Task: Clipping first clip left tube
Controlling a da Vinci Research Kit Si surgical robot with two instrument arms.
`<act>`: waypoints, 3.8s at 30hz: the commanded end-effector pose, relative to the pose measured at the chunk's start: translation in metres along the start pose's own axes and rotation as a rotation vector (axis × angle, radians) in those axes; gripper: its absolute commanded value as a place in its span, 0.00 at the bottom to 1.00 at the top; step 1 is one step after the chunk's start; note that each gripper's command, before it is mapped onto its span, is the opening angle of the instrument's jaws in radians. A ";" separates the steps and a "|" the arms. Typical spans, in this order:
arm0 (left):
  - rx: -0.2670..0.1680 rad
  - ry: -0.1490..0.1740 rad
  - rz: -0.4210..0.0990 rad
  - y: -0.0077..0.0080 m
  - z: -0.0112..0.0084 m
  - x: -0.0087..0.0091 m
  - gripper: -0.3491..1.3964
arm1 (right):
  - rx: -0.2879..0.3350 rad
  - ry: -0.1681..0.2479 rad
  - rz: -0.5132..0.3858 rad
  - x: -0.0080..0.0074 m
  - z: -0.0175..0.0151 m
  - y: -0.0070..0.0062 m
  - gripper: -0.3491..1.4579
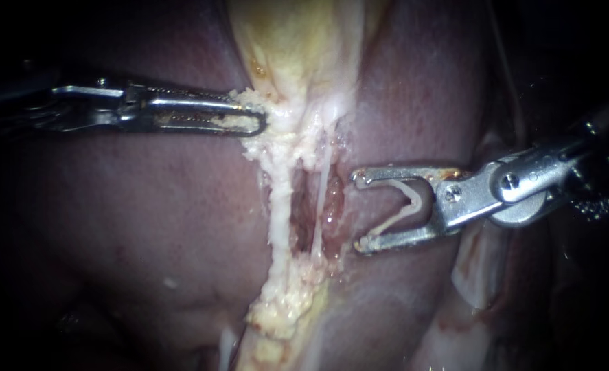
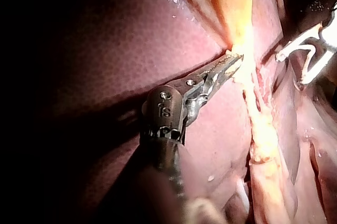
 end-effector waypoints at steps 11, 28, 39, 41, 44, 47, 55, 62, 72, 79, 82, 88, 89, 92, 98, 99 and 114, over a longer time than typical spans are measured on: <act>-0.033 0.046 -0.033 0.0028 -0.0074 0.0047 0.00 | 0.000 0.000 0.001 0.0001 0.0000 0.0000 0.47; -0.025 0.073 -0.032 0.0038 -0.0100 0.0058 0.00 | 0.024 0.025 0.010 0.0019 0.0028 -0.0008 0.47; -0.022 0.074 -0.033 0.0041 -0.0097 0.0059 0.00 | 0.042 0.024 0.073 0.0009 0.0091 -0.0009 0.47; -0.022 0.074 -0.033 0.0041 -0.0097 0.0059 0.00 | 0.050 0.025 0.075 0.0006 0.0101 -0.0011 0.47; -0.021 0.074 -0.033 0.0041 -0.0096 0.0059 0.00 | 0.069 0.027 0.074 0.0002 0.0114 -0.0014 0.47; -0.021 0.074 -0.033 0.0042 -0.0096 0.0059 0.00 | 0.083 0.028 0.080 -0.0002 0.0124 -0.0017 0.47; -0.020 0.075 -0.033 0.0043 -0.0096 0.0059 0.00 | 0.106 0.038 0.092 -0.0012 0.0148 -0.0019 0.47; -0.020 0.075 -0.033 0.0043 -0.0096 0.0059 0.00 | 0.144 0.116 0.111 -0.0013 0.0156 -0.0019 0.47; -0.020 0.075 -0.033 0.0043 -0.0095 0.0059 0.00 | 0.224 0.233 0.168 -0.0011 0.0168 -0.0018 0.46; -0.019 0.075 -0.034 0.0043 -0.0094 0.0060 0.00 | 0.276 0.237 0.187 -0.0016 0.0188 -0.0028 0.45; -0.019 0.075 -0.034 0.0043 -0.0093 0.0060 0.00 | 0.304 0.238 0.196 -0.0020 0.0198 -0.0035 0.44; -0.019 0.075 -0.034 0.0043 -0.0093 0.0060 0.00 | 0.347 0.247 0.194 -0.0021 0.0208 -0.0041 0.44; -0.019 0.075 -0.034 0.0043 -0.0093 0.0060 0.00 | 0.354 0.250 0.198 -0.0020 0.0207 -0.0041 0.44; -0.020 0.075 -0.033 0.0042 -0.0094 0.0060 0.00 | 0.367 0.257 0.203 -0.0015 0.0201 -0.0044 0.44; -0.021 0.075 -0.033 0.0041 -0.0095 0.0060 0.00 | 0.390 0.260 0.229 0.0000 0.0194 -0.0063 0.43; -0.021 0.075 -0.033 0.0041 -0.0095 0.0060 0.00 | 0.393 0.263 0.228 0.0002 0.0194 -0.0065 0.43; -0.021 0.075 -0.033 0.0040 -0.0095 0.0060 0.00 | 0.425 0.248 0.371 0.0007 0.0189 -0.0056 0.26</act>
